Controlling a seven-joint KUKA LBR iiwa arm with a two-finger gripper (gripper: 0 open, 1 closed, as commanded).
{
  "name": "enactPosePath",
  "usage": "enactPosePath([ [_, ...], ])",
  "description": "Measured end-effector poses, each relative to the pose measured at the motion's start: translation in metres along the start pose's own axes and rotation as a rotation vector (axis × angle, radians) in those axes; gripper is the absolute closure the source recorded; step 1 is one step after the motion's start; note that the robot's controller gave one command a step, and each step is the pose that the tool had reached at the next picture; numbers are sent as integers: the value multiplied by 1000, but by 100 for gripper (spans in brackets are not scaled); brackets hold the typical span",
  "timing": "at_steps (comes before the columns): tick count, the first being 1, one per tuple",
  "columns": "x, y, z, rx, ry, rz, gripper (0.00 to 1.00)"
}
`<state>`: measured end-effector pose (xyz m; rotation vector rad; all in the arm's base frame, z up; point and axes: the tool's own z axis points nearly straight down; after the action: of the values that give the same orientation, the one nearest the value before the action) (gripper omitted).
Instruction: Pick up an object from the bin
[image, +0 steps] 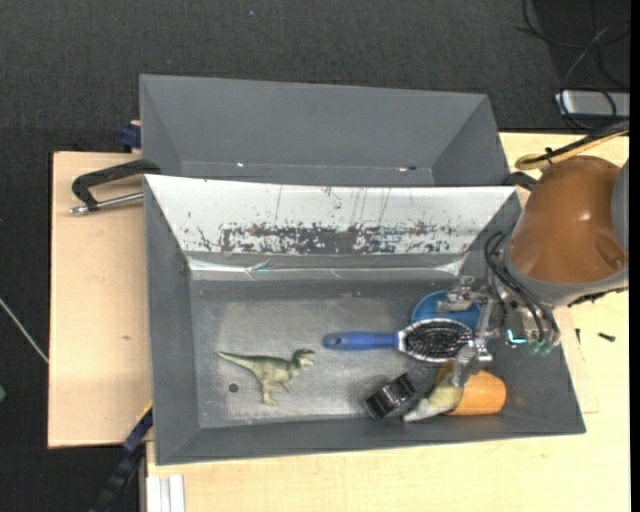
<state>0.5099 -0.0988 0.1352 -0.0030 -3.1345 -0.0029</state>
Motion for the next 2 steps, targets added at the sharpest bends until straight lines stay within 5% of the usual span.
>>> enactPosePath([
  [1,-2,7,43,-1,-35,-296,0],
  [2,-2,5,44,3,-37,-300,100],
])
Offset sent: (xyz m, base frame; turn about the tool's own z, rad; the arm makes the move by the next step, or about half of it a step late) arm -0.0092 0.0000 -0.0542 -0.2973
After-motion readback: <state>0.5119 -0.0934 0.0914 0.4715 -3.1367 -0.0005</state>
